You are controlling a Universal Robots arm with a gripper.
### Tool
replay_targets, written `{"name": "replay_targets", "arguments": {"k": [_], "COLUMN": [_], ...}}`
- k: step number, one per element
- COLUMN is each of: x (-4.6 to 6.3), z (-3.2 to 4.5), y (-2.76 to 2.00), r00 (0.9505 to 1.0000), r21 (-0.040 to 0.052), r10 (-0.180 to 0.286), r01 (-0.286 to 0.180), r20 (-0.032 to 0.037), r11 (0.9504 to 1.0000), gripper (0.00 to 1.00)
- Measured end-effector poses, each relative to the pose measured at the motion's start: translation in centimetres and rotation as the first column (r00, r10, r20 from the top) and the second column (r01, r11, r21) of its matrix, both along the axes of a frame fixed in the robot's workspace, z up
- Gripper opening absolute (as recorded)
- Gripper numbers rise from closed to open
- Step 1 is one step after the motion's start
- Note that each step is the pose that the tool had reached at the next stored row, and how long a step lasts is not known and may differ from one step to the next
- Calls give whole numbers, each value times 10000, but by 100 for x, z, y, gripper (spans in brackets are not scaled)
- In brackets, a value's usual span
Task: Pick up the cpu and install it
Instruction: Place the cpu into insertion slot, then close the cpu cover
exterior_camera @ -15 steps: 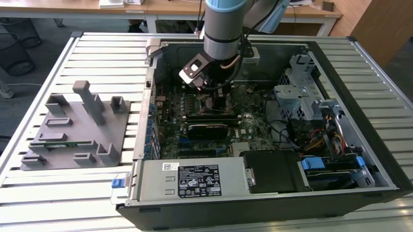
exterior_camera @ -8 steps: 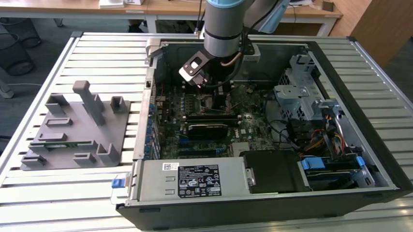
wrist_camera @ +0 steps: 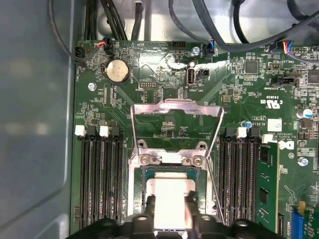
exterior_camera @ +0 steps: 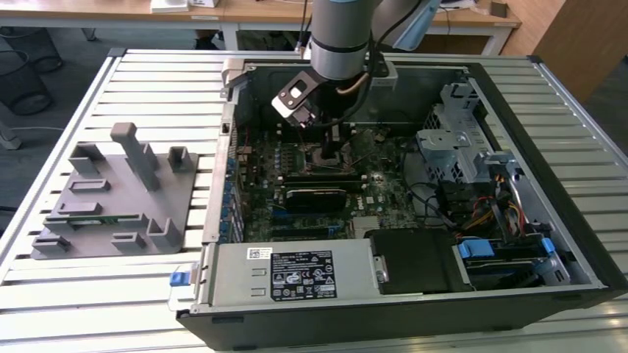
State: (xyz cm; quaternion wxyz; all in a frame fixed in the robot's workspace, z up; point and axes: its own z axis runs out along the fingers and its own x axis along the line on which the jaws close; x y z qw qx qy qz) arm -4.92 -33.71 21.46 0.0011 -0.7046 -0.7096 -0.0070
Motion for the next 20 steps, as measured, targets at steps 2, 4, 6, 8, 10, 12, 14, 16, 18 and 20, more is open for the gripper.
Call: {"name": "replay_targets", "arguments": {"k": [2,4,6,8,10,12,14,16,18,20], "x": [0,0,0,0,0,0,0,0,0,0], "z": [15,24,36,45,59,78,94,108,122,138], "y": [0,1,1,1,1,1,1,1,1,1], "r00": [10000,10000,10000,10000,10000,10000,10000,10000,10000,10000], "r21": [-1,-3,-3,-3,-2,-3,-3,-3,-3,-3], "r10": [0,1,0,0,0,0,-1,0,0,0], "r01": [0,-1,0,0,0,0,1,0,0,0], "r20": [-1,-1,-1,-1,-1,-1,-1,-1,-1,-1], "r11": [10000,10000,10000,10000,10000,10000,10000,10000,10000,10000], "gripper": [30,18,12,11,11,11,11,11,11,11]}}
